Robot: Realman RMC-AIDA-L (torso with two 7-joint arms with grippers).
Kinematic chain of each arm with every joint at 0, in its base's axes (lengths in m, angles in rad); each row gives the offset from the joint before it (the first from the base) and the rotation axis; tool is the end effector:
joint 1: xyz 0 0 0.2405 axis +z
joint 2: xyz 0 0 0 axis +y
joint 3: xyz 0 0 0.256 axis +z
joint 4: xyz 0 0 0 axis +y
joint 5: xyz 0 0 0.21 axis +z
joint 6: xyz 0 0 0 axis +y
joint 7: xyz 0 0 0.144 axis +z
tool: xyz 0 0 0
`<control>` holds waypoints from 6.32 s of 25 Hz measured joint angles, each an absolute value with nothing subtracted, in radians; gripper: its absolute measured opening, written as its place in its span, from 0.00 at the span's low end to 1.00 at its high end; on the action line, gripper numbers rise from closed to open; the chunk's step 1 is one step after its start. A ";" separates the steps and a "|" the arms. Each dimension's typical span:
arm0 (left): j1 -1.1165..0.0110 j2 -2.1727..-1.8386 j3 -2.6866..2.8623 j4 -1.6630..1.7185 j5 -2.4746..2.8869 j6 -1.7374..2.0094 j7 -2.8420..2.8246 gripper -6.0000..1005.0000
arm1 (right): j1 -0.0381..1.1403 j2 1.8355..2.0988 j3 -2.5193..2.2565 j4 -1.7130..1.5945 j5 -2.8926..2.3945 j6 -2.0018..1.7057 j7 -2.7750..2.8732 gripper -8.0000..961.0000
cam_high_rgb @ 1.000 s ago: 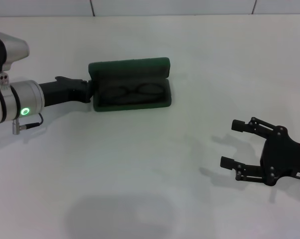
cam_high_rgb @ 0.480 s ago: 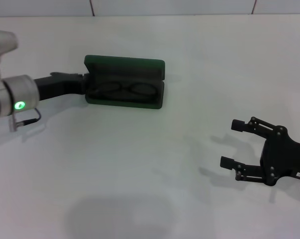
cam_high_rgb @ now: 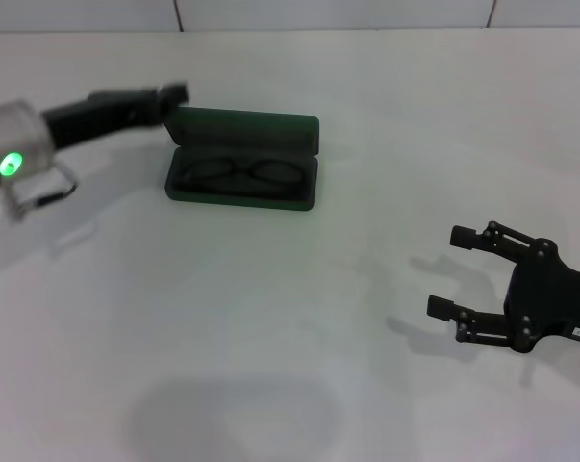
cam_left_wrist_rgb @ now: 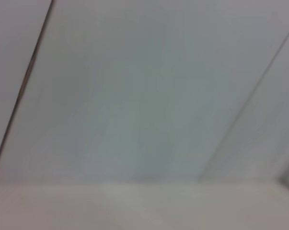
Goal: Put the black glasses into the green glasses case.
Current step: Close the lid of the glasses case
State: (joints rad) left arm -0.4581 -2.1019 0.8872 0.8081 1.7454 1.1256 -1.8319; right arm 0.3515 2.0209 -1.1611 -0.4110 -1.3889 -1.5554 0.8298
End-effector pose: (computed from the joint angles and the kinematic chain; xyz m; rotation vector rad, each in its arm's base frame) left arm -0.2650 0.3773 0.0204 -2.2238 -1.1009 -0.7748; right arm 0.2830 0.2700 -0.0290 -2.6270 0.2560 0.9367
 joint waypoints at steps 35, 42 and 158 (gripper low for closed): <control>-0.812 -2.091 1.358 0.401 1.643 0.361 -2.042 0.06 | 0.356 2.022 -1.166 -0.403 -1.389 -1.556 0.822 0.91; -0.758 -2.092 1.359 0.455 1.643 0.394 -2.035 0.06 | 0.362 2.022 -1.166 -0.402 -1.391 -1.554 0.822 0.91; -0.381 -2.103 1.633 0.558 0.847 0.695 -1.002 0.08 | 0.364 2.025 -1.159 -0.400 -1.385 -1.532 0.823 0.91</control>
State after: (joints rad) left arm -0.3805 -2.1031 1.6333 0.5581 0.8466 0.6950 -1.0017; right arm 0.3635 2.0248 -1.1587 -0.4004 -1.3851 -1.5324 0.8233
